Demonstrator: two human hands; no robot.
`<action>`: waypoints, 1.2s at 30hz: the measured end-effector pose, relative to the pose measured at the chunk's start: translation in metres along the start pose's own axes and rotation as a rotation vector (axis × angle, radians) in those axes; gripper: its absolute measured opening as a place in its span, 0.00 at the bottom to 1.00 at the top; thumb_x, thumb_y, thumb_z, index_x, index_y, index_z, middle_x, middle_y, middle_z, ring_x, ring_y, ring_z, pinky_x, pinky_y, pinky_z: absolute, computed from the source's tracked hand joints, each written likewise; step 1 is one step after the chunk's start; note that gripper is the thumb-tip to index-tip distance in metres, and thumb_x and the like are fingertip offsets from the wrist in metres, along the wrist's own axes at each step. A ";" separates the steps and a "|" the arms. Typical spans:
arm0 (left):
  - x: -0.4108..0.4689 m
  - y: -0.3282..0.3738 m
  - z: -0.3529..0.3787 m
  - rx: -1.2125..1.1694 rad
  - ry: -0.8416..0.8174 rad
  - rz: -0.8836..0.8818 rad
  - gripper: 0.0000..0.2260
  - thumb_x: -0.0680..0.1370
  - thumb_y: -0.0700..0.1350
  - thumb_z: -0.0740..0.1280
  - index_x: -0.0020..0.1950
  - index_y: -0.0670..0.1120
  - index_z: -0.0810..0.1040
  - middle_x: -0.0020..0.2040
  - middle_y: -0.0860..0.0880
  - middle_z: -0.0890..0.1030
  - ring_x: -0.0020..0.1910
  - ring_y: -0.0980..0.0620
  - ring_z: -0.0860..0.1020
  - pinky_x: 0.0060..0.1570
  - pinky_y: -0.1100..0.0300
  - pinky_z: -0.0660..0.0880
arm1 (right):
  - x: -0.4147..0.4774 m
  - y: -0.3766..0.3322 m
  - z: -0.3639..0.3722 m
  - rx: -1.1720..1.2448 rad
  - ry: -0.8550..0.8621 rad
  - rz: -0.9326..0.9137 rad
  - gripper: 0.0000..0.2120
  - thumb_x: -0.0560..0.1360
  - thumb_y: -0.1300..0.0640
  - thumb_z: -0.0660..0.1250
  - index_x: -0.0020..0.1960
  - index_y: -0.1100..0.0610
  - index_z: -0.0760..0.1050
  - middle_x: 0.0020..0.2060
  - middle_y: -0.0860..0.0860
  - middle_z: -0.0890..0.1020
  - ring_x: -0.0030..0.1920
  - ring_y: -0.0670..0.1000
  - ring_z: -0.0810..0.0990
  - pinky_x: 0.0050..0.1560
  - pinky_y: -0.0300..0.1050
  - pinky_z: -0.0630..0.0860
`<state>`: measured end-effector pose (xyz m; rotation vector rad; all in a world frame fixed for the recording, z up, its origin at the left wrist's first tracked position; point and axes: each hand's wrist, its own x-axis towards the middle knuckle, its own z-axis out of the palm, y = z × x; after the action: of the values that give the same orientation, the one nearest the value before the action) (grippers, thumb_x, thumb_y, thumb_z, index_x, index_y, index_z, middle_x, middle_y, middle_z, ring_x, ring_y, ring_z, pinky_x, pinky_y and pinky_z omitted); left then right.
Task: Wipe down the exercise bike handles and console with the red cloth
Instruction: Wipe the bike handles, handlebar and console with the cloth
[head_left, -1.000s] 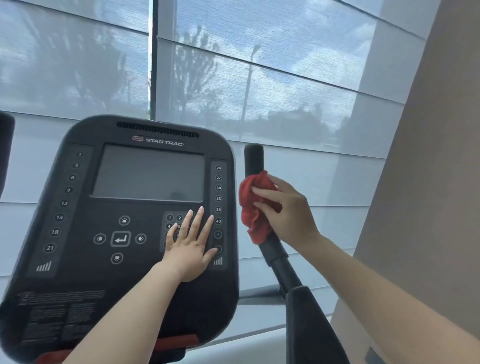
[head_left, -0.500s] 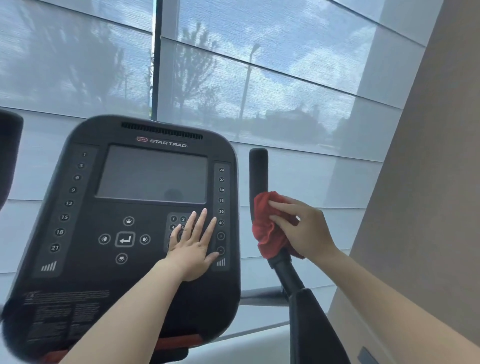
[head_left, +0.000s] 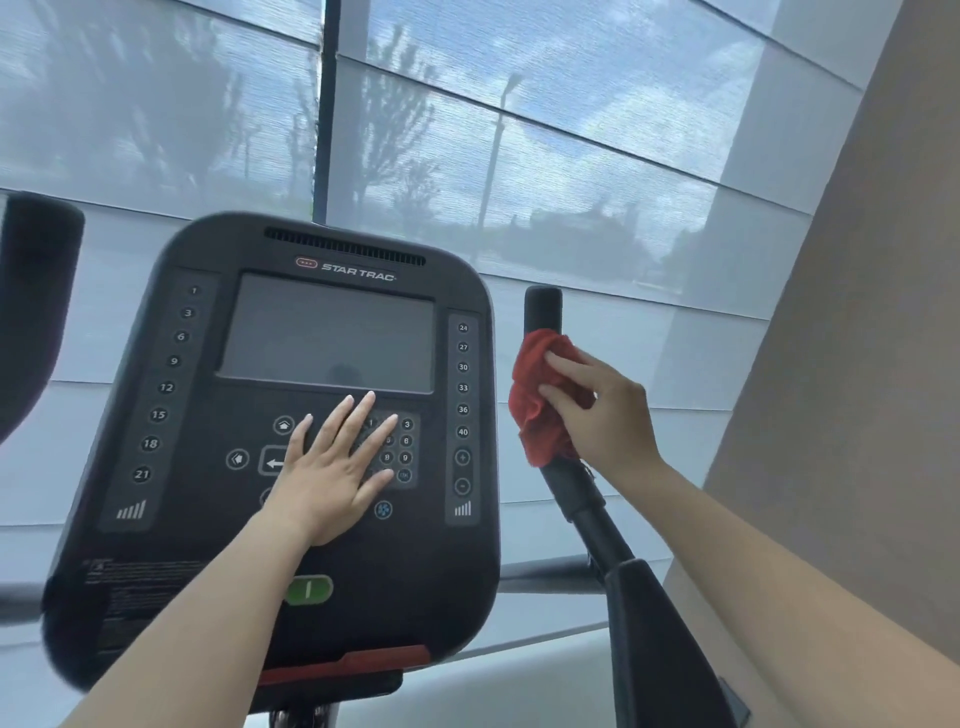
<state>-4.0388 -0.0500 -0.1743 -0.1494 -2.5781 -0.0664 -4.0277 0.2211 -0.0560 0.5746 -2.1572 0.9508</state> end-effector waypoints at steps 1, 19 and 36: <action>0.001 0.000 0.000 0.005 -0.004 0.000 0.32 0.69 0.66 0.32 0.73 0.61 0.37 0.75 0.58 0.33 0.74 0.57 0.35 0.68 0.51 0.34 | -0.007 0.004 0.001 -0.032 -0.036 0.001 0.18 0.70 0.63 0.72 0.58 0.51 0.79 0.56 0.37 0.73 0.56 0.37 0.72 0.56 0.19 0.61; -0.006 -0.005 0.016 0.081 0.185 0.064 0.26 0.76 0.58 0.52 0.74 0.53 0.64 0.76 0.49 0.61 0.74 0.50 0.57 0.70 0.45 0.52 | -0.032 0.008 -0.009 -0.047 -0.114 0.188 0.15 0.71 0.61 0.71 0.56 0.49 0.80 0.50 0.40 0.77 0.51 0.39 0.74 0.49 0.18 0.64; -0.005 -0.007 0.016 0.065 0.223 0.085 0.26 0.76 0.58 0.52 0.72 0.52 0.66 0.74 0.48 0.64 0.73 0.50 0.59 0.69 0.44 0.54 | 0.038 -0.043 -0.017 -0.199 0.128 -0.143 0.14 0.71 0.62 0.69 0.56 0.53 0.80 0.57 0.50 0.79 0.57 0.48 0.76 0.59 0.36 0.68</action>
<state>-4.0436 -0.0566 -0.1910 -0.2147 -2.3456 0.0305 -4.0188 0.2031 0.0005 0.5467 -2.0370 0.6680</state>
